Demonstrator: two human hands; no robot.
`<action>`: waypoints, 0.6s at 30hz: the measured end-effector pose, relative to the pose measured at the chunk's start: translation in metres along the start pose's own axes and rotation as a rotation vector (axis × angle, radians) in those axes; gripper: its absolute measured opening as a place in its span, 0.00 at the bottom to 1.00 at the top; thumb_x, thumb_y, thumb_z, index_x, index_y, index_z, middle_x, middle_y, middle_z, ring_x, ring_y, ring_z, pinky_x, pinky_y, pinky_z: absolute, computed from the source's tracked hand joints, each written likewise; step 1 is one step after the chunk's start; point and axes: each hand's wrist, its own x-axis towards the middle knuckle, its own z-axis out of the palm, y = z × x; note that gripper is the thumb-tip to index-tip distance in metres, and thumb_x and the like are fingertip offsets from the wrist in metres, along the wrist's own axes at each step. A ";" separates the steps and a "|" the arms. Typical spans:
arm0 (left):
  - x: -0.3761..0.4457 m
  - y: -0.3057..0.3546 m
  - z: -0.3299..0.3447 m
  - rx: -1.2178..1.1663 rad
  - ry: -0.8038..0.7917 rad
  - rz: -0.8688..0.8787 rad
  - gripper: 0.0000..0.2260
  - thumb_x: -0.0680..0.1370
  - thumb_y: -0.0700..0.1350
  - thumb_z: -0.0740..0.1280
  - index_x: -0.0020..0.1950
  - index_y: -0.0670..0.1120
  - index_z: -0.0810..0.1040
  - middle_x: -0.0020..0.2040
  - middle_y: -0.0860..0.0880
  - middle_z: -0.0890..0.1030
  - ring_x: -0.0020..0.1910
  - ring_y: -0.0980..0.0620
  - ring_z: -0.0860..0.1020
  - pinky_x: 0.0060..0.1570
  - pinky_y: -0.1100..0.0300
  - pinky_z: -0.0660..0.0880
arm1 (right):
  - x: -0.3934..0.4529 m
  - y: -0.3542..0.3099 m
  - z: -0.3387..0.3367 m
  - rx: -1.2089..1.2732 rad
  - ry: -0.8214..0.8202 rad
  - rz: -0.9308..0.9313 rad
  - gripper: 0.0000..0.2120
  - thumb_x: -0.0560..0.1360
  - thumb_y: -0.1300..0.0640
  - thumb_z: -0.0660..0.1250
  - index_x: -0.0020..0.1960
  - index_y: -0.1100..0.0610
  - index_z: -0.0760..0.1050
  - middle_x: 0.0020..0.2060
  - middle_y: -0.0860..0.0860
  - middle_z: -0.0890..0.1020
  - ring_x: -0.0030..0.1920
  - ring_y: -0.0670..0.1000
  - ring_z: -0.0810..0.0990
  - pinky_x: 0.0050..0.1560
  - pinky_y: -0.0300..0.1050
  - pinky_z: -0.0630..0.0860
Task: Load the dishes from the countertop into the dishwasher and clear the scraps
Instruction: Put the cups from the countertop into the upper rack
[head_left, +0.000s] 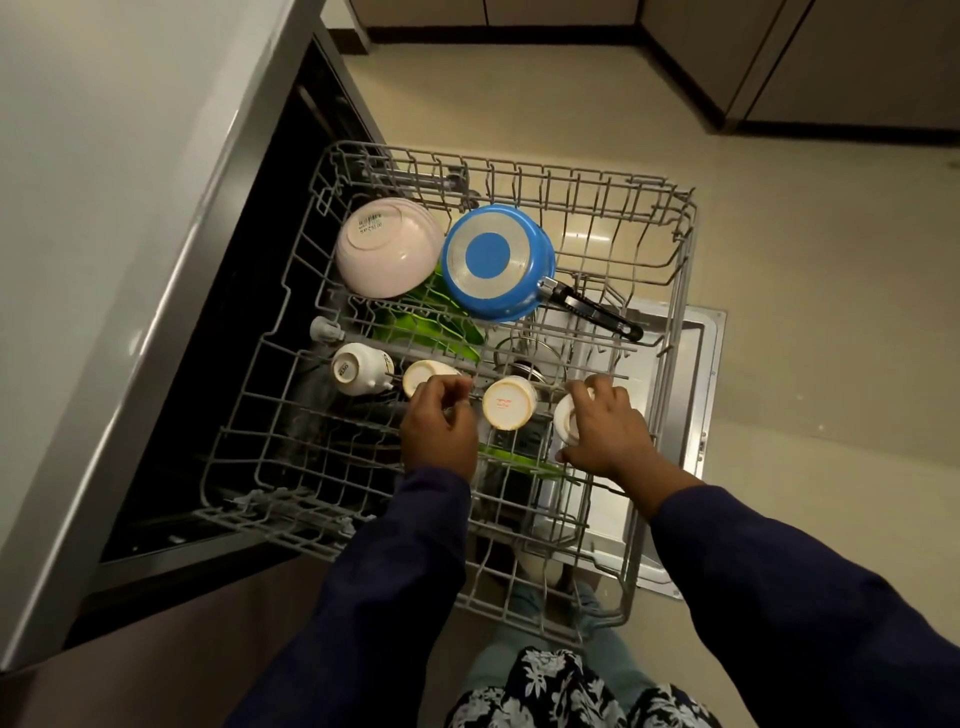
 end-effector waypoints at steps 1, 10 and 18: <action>0.000 0.001 0.000 0.003 0.000 -0.001 0.07 0.74 0.33 0.62 0.48 0.39 0.77 0.50 0.44 0.79 0.47 0.54 0.74 0.39 0.73 0.67 | 0.000 0.000 -0.001 -0.002 0.001 0.004 0.42 0.64 0.45 0.75 0.71 0.50 0.57 0.67 0.54 0.61 0.65 0.58 0.65 0.58 0.54 0.73; -0.002 0.002 -0.010 0.006 0.029 0.012 0.06 0.74 0.33 0.63 0.47 0.39 0.78 0.49 0.43 0.80 0.46 0.51 0.75 0.46 0.62 0.70 | -0.007 -0.004 -0.001 -0.003 0.025 -0.003 0.41 0.65 0.43 0.74 0.71 0.49 0.56 0.70 0.55 0.59 0.68 0.59 0.62 0.62 0.56 0.70; -0.015 0.017 -0.037 -0.004 0.094 0.047 0.07 0.74 0.33 0.62 0.48 0.39 0.78 0.47 0.44 0.80 0.44 0.50 0.75 0.45 0.62 0.70 | -0.014 -0.010 -0.015 0.015 0.024 0.013 0.41 0.66 0.45 0.74 0.72 0.51 0.56 0.73 0.57 0.56 0.71 0.60 0.58 0.64 0.57 0.69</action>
